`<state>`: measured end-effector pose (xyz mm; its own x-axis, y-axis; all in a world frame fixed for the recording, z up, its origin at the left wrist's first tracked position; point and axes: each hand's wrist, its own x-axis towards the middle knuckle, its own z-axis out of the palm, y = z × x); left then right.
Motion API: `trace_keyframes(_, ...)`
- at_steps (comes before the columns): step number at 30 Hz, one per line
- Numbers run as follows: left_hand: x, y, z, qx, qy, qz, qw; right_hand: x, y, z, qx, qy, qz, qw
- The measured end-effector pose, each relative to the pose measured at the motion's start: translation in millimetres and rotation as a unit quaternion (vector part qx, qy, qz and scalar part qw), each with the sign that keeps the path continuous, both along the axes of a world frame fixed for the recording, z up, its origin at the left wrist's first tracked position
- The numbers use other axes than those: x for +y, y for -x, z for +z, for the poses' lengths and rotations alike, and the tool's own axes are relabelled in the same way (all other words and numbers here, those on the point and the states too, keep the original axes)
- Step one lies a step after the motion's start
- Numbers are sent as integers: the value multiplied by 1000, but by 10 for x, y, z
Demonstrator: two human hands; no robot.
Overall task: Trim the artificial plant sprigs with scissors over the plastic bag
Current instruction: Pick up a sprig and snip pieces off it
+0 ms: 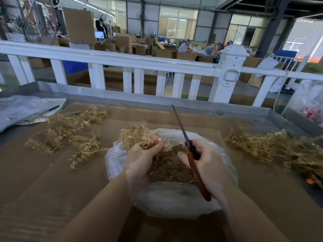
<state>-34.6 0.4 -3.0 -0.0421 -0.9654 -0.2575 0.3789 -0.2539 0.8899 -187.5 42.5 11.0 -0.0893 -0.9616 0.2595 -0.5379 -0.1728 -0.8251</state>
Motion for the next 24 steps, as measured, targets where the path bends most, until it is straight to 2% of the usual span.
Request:
trace_keyframes(3,19,68,54,-35,43,-16,998,-43,-31,149,-79,1,-4,997)
trace_keyframes(5,29,91,91,-40,52,-31,997,-67,-57,212,-100,-13,-4,995)
trace_keyframes(11,19,15,73,-7,48,-91,995,-80,-42,241,-122,-55,-12,991)
trace_keyframes(15,33,-13,55,16,59,-132,989,-73,-54,211,-209,-71,-26,975)
trace_keyframes(24,32,31,29,86,10,-95,992,-66,-97,193,-189,-55,-41,979)
